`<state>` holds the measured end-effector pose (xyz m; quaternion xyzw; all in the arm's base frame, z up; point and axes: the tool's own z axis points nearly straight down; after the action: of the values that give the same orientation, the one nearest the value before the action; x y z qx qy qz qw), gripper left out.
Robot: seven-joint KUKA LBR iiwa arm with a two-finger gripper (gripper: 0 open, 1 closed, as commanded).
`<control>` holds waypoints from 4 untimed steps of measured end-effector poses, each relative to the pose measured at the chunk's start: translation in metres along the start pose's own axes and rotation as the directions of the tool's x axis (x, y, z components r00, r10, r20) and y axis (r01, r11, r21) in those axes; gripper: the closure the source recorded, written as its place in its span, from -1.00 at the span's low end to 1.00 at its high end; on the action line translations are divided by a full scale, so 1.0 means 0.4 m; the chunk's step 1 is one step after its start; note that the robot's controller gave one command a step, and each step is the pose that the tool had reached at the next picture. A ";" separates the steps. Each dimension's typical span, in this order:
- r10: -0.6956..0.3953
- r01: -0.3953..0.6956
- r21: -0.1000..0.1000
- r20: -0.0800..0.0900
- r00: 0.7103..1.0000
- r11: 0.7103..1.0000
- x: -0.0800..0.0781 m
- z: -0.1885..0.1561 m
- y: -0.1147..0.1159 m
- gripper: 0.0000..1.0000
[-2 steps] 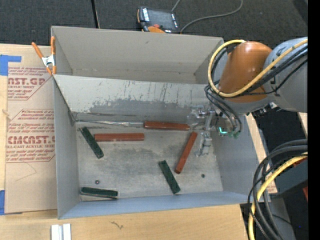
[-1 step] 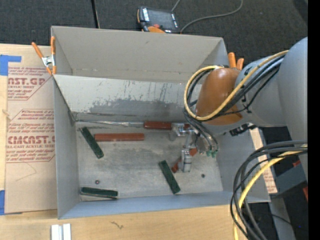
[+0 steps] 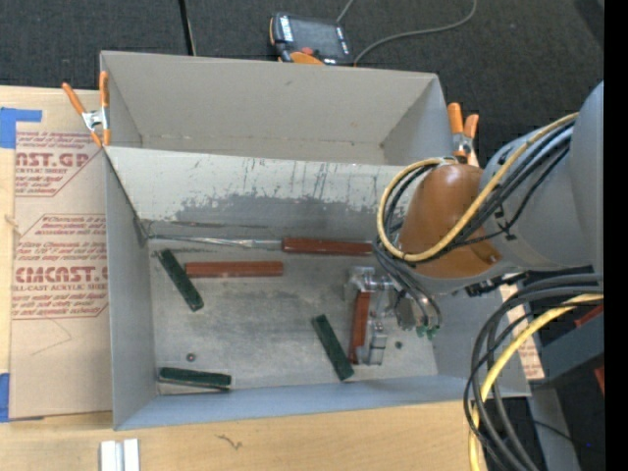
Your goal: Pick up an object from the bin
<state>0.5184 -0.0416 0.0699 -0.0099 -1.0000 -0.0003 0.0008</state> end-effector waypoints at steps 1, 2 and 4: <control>-0.002 0.002 -0.001 -0.002 1.000 1.000 -0.003 -0.003 0.002 1.00; -0.001 0.001 0.000 0.005 1.000 1.000 -0.006 -0.001 0.001 -1.00; -0.305 0.305 0.000 0.002 0.952 0.952 0.069 -0.006 0.041 -1.00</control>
Offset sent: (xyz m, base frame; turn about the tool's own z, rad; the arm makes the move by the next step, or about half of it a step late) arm 0.0000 0.0000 0.0000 0.0000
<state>0.4911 -0.0245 0.0722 0.1447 -0.9895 -0.0005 -0.0002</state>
